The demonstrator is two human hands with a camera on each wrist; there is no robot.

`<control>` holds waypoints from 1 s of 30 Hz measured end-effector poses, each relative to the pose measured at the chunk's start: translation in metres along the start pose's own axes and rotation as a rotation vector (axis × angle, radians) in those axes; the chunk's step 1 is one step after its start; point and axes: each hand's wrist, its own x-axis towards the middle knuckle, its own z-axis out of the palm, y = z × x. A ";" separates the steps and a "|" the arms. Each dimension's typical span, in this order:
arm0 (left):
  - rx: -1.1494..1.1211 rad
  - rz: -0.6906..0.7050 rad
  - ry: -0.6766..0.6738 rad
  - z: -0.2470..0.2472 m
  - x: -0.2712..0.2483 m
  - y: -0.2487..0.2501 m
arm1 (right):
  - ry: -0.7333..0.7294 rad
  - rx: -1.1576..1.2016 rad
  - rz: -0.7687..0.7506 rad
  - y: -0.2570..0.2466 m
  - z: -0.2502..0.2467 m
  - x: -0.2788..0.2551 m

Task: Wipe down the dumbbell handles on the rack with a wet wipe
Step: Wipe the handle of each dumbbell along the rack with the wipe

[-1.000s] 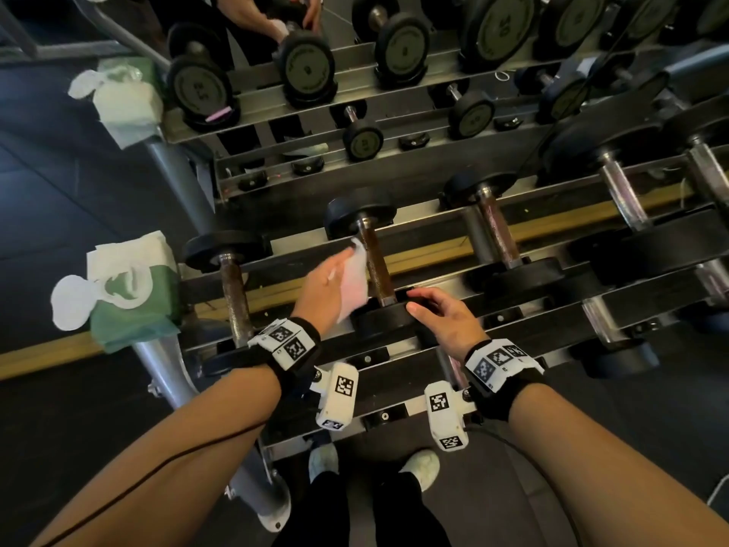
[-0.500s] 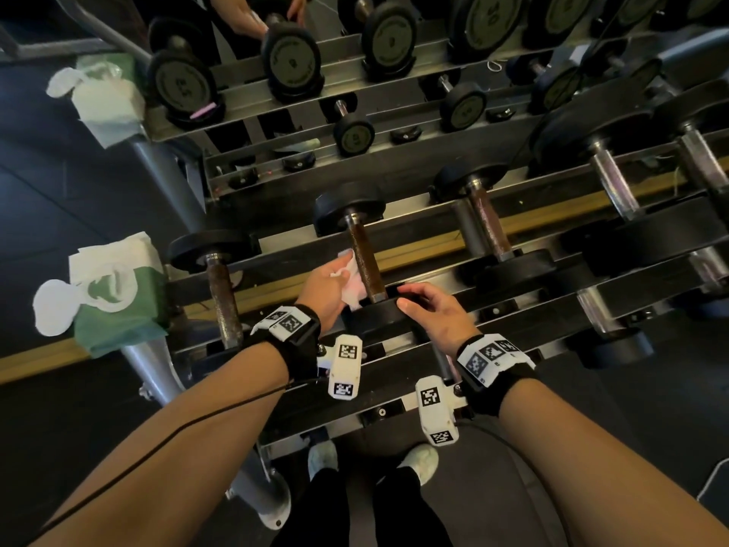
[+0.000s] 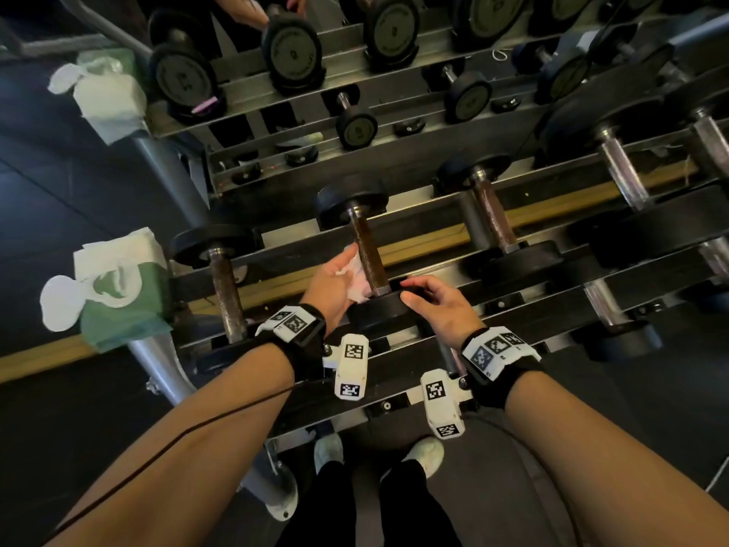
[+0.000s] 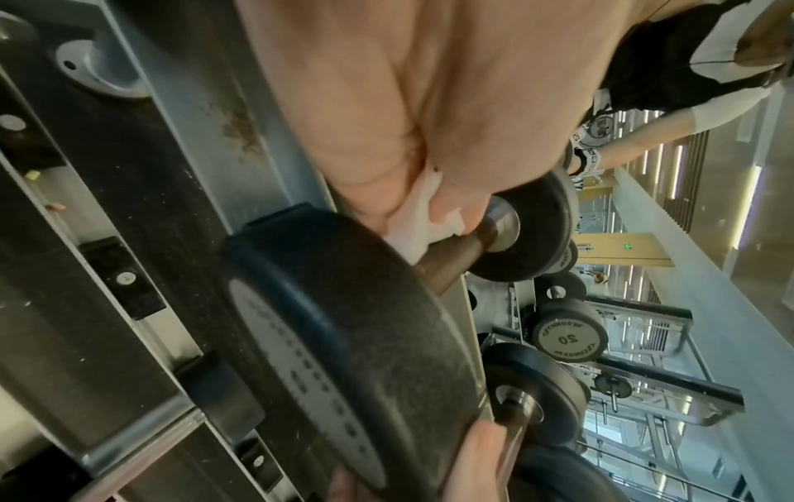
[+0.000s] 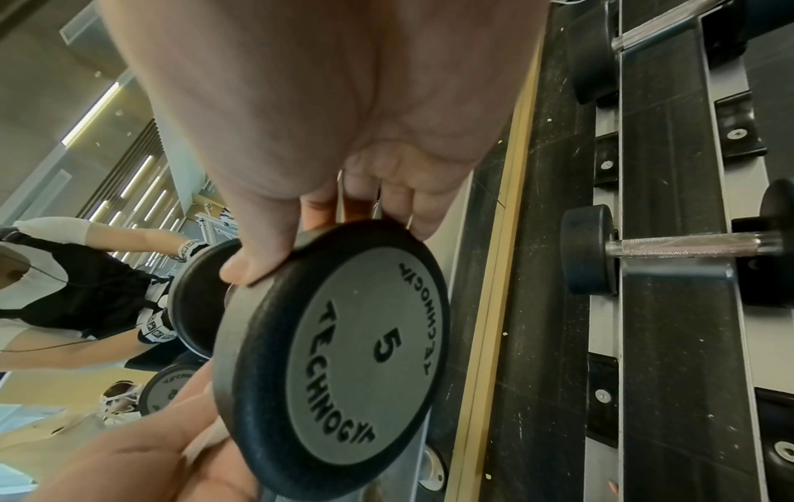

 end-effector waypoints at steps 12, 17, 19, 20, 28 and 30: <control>-0.030 0.100 0.087 0.002 0.031 0.022 | -0.010 0.007 -0.014 0.005 -0.001 0.002; 0.125 0.103 0.065 0.005 0.025 0.008 | -0.002 0.008 -0.026 0.005 -0.001 0.002; 0.265 0.142 -0.038 -0.005 0.012 -0.006 | -0.007 0.013 -0.031 0.004 -0.002 0.002; 0.368 0.152 -0.090 -0.011 0.007 -0.010 | -0.010 0.009 -0.029 0.003 -0.002 0.002; 0.358 0.214 0.091 -0.025 0.020 0.014 | -0.013 0.006 -0.020 0.000 -0.004 -0.001; 0.326 0.225 0.127 -0.016 0.028 0.017 | -0.009 0.013 -0.016 0.000 -0.003 -0.001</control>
